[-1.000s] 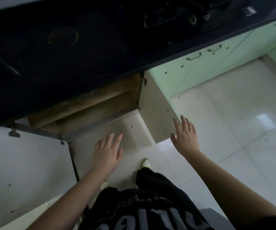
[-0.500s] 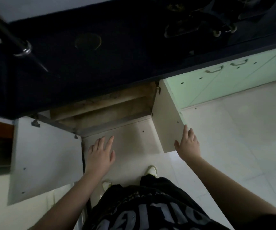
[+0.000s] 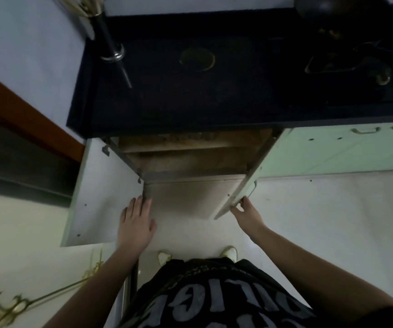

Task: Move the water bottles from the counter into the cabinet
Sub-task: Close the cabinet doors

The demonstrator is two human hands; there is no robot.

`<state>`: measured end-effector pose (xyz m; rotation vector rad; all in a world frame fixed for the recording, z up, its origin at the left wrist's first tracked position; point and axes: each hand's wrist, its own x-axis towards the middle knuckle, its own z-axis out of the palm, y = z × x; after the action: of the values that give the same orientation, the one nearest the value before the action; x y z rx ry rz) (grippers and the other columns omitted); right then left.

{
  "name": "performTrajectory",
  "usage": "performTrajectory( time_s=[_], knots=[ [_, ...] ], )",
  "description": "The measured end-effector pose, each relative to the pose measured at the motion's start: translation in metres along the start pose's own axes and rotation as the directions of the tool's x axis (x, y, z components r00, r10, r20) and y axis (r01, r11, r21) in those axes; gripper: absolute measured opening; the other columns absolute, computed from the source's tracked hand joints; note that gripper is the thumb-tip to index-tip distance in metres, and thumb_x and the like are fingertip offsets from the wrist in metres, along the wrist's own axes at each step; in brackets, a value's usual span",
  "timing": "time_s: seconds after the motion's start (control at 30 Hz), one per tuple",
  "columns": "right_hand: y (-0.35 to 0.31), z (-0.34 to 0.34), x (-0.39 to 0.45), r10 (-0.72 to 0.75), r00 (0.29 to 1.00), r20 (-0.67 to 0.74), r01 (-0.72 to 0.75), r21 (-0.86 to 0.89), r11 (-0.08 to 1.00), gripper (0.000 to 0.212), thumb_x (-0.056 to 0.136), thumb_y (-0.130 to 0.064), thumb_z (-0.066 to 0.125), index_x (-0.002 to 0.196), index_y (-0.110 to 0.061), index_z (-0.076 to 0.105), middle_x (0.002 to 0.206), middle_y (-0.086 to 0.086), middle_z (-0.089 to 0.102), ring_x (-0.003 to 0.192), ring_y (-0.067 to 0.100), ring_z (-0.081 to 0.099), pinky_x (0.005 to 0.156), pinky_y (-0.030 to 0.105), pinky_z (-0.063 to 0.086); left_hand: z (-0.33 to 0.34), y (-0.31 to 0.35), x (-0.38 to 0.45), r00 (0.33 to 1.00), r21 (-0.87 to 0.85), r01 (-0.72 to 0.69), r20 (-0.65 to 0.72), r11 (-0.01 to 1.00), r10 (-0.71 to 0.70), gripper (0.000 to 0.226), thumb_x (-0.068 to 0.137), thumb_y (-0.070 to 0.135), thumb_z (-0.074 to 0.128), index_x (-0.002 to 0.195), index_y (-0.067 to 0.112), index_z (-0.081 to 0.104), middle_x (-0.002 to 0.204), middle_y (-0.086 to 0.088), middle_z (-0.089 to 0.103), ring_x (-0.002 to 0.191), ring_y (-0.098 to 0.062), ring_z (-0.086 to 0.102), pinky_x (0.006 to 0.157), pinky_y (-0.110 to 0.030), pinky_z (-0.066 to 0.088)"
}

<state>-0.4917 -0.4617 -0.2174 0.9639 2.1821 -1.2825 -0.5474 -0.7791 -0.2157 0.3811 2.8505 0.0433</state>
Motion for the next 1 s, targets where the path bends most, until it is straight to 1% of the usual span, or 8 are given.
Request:
performTrajectory(
  time_s=[0.1,0.23,0.33,0.47,0.7,0.8,0.9,1.0],
  knots=[
    [-0.033,0.032,0.008,0.005,0.998,0.061,-0.007,0.038,0.999,0.073,0.094,-0.042,0.055,0.153,-0.027,0.015,0.15,0.003,0.041,0.111,0.023,0.06,0.067,0.03,0.048,0.001,-0.046,-0.003,0.995,-0.019,0.1,-0.005,0.995,-0.1,0.071,0.084,0.028,0.065,0.148,0.012,0.038,0.153,-0.018,0.038,0.142,-0.036,0.032,0.113,-0.052,0.029],
    [-0.059,0.06,0.02,0.059,0.998,0.024,-0.061,0.143,0.988,0.08,0.095,-0.036,0.057,0.154,-0.026,0.004,0.157,0.007,0.029,0.129,0.033,0.046,0.097,0.043,0.044,0.004,-0.103,-0.004,0.98,-0.053,0.194,-0.028,0.98,-0.196,0.077,0.087,0.029,0.063,0.153,0.014,0.028,0.16,-0.017,0.024,0.148,-0.034,0.019,0.116,-0.05,0.019],
    [-0.066,0.067,0.024,0.053,0.998,0.016,-0.055,0.151,0.987,0.081,0.095,-0.034,0.058,0.154,-0.027,0.002,0.158,0.007,0.027,0.137,0.033,0.036,0.102,0.046,0.041,0.008,-0.133,-0.004,0.959,-0.058,0.281,-0.018,0.958,-0.283,0.086,0.087,0.034,0.062,0.156,0.014,0.015,0.161,-0.02,0.016,0.148,-0.036,0.014,0.117,-0.05,0.017],
    [-0.073,0.069,0.029,0.029,0.999,0.015,-0.031,0.165,0.986,0.07,0.096,-0.031,0.057,0.151,-0.026,0.014,0.157,0.008,0.029,0.14,0.035,0.033,0.107,0.051,0.035,0.016,-0.152,0.0,0.904,-0.088,0.423,0.111,0.902,-0.413,0.095,0.089,0.046,0.056,0.155,0.02,-0.007,0.16,-0.024,0.012,0.144,-0.042,0.021,0.111,-0.054,0.031],
    [-0.084,0.07,0.04,0.059,0.998,0.019,-0.061,0.138,0.989,0.056,0.096,-0.036,0.056,0.143,-0.025,0.028,0.155,0.007,0.031,0.14,0.034,0.032,0.108,0.054,0.032,0.03,-0.156,0.002,0.933,-0.018,0.346,0.114,0.938,-0.342,0.098,0.085,0.05,0.059,0.154,0.018,-0.002,0.154,-0.03,0.023,0.131,-0.044,0.042,0.094,-0.049,0.05],
    [-0.087,0.073,0.045,0.061,0.998,-0.003,-0.06,0.161,0.985,0.057,0.096,-0.031,0.057,0.143,-0.023,0.028,0.154,0.009,0.033,0.136,0.036,0.036,0.105,0.049,0.036,0.024,-0.133,0.007,0.93,-0.168,0.357,0.15,0.919,-0.334,0.096,0.088,0.048,0.056,0.154,0.017,-0.006,0.157,-0.026,0.019,0.136,-0.04,0.039,0.098,-0.044,0.048],
    [-0.091,0.071,0.05,0.056,0.998,0.038,-0.062,0.191,0.98,0.059,0.096,-0.024,0.056,0.146,-0.024,0.024,0.155,0.011,0.03,0.139,0.035,0.032,0.105,0.047,0.035,0.017,-0.097,0.023,0.905,-0.445,0.425,0.233,0.788,-0.357,0.094,0.092,0.04,0.057,0.154,0.014,-0.008,0.161,-0.018,0.013,0.135,-0.037,0.043,0.101,-0.042,0.045],
    [-0.095,0.061,0.06,0.05,0.994,0.096,-0.075,0.28,0.957,0.055,0.093,-0.005,0.055,0.141,-0.02,0.034,0.153,0.01,0.032,0.139,0.031,0.032,0.106,0.045,0.031,0.005,-0.06,0.051,0.83,-0.695,0.549,0.391,0.464,-0.397,0.079,0.095,0.024,0.056,0.155,0.017,0.006,0.153,-0.013,0.034,0.121,-0.032,0.053,0.096,-0.042,0.047]
  ],
)
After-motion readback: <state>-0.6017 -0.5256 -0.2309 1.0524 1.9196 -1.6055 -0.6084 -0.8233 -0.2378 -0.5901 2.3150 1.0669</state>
